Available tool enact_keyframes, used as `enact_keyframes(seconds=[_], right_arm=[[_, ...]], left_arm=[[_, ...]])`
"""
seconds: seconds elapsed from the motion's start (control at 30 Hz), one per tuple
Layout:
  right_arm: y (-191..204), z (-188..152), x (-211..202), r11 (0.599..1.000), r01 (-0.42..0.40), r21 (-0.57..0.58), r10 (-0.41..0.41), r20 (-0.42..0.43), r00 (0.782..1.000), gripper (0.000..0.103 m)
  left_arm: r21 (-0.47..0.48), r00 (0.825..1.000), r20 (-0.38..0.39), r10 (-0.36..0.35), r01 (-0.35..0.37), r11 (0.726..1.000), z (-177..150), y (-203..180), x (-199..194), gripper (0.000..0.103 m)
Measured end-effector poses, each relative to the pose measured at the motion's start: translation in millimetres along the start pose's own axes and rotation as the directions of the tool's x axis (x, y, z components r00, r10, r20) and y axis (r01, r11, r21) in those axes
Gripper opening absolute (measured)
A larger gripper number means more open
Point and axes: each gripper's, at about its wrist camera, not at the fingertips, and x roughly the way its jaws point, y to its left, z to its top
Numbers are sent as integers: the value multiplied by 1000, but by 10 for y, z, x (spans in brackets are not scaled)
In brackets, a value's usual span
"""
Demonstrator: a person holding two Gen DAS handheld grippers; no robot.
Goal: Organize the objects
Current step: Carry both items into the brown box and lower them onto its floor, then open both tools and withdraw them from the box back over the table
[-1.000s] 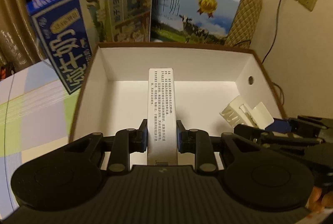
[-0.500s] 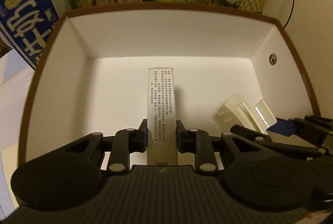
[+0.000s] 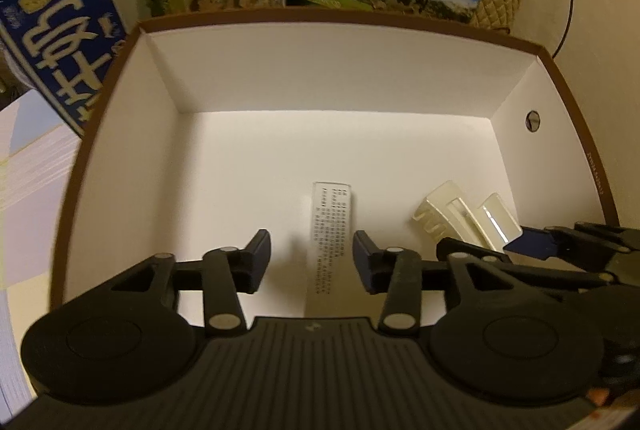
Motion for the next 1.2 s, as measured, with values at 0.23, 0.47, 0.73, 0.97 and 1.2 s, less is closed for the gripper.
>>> enact_keyframes(seconds=[0.23,0.47,0.73,0.97,1.2], right_arm=[[-15,55,-78,998,-55,25,53,60,997,68],[-15,-2,-366,993,-113,-21,114,105,988,73],[91,-195,-792,991,-92,-101,105,130,986,74],[82,-423,-1107,989,-88,-122,105,141,984,74],[54,-640,-1413,986,-109,-130,128,154,980,74]], left_arm=[[-24,999,46,8,-7,1000,-56,173,-242,67],[-48,996,86,13,-8,999,-204,275,-512,79],[-44,989,138,49,-43,998,-411,243,-917,85],[-76,983,167,71,-59,995,-670,197,-1218,87],[-110,981,175,82,-63,992,-954,109,-1453,87]])
